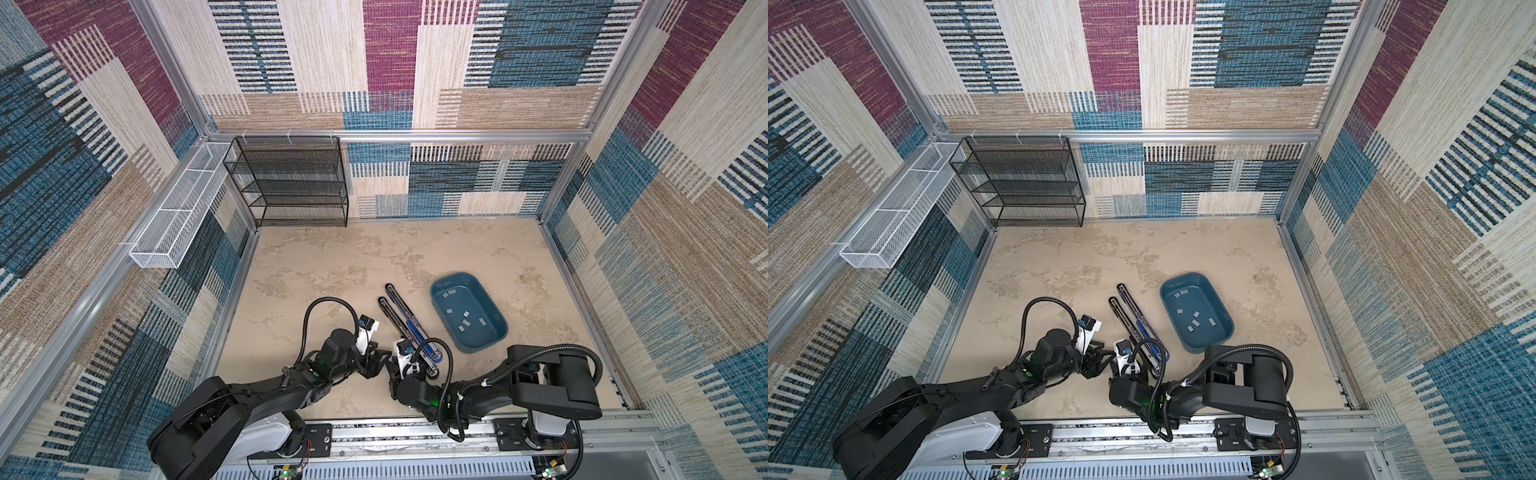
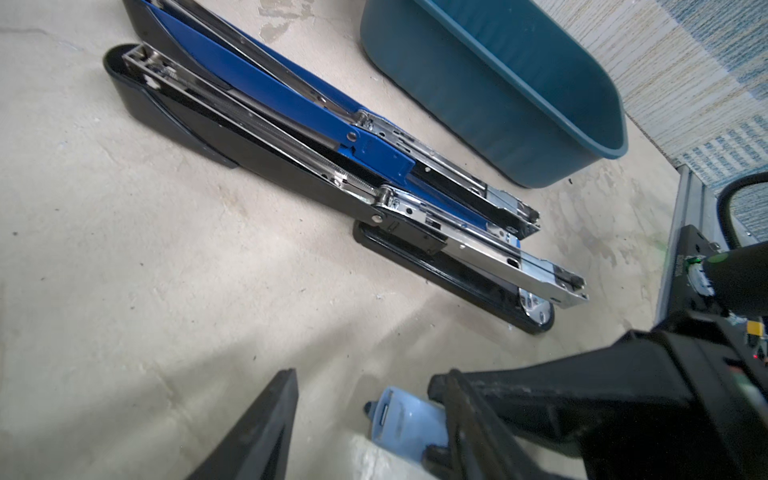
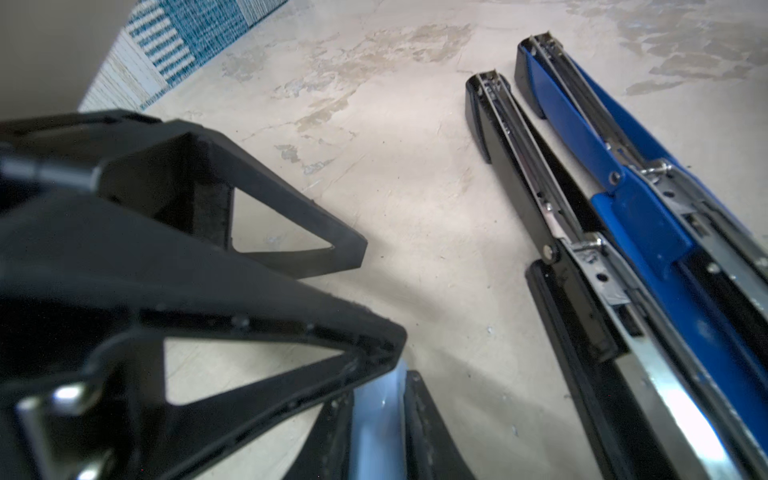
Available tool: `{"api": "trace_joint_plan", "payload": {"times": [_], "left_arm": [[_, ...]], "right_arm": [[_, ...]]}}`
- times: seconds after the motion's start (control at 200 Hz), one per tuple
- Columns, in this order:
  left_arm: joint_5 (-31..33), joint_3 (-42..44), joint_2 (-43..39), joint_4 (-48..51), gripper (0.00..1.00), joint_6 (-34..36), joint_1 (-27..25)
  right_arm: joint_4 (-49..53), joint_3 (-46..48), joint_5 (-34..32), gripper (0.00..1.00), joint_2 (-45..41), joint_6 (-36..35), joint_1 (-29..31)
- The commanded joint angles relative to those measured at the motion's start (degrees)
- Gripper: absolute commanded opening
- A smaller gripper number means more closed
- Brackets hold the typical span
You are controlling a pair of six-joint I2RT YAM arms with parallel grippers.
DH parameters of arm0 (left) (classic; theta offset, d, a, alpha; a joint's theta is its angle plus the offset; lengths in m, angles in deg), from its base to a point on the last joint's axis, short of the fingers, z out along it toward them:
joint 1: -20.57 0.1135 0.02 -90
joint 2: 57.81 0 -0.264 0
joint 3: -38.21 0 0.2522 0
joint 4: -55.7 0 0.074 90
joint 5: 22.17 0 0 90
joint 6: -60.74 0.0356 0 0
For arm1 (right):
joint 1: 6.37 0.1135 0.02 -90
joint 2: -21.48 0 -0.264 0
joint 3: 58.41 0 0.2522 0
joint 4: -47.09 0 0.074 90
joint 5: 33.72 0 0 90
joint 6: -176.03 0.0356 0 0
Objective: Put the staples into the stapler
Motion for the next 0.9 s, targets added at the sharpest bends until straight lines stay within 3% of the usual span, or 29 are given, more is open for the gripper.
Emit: {"api": "trace_joint_plan", "payload": {"times": [0.0,0.18,0.431,0.566,0.706,0.897], "left_arm": [[2.3,-1.3,-2.4,4.1,0.61,-0.4,0.0],[9.3,-3.4,-8.4,12.7,0.71,-2.3,0.1],[16.0,-6.9,-13.6,21.2,0.98,-6.3,0.5],[17.7,-7.7,-13.9,21.0,0.99,-8.4,0.6],[18.2,-9.0,-12.5,20.4,0.99,-11.6,0.6],[16.6,-10.7,-9.9,20.0,0.99,-12.5,0.6]], "right_arm": [[12.3,-2.2,1.3,0.3,-2.0,-1.8,0.1],[20.2,-6.8,-1.3,0.41,-7.9,-3.6,0.0],[33.8,-5.7,-4.6,0.56,-17.9,1.7,-1.1],[40.4,-1.9,-3.5,0.64,-23.6,5.4,-2.8],[38.4,4.1,4.3,0.65,-29.7,4.8,-6.6],[34.5,8.5,7.9,0.68,-35.1,3.3,-7.6]]}}
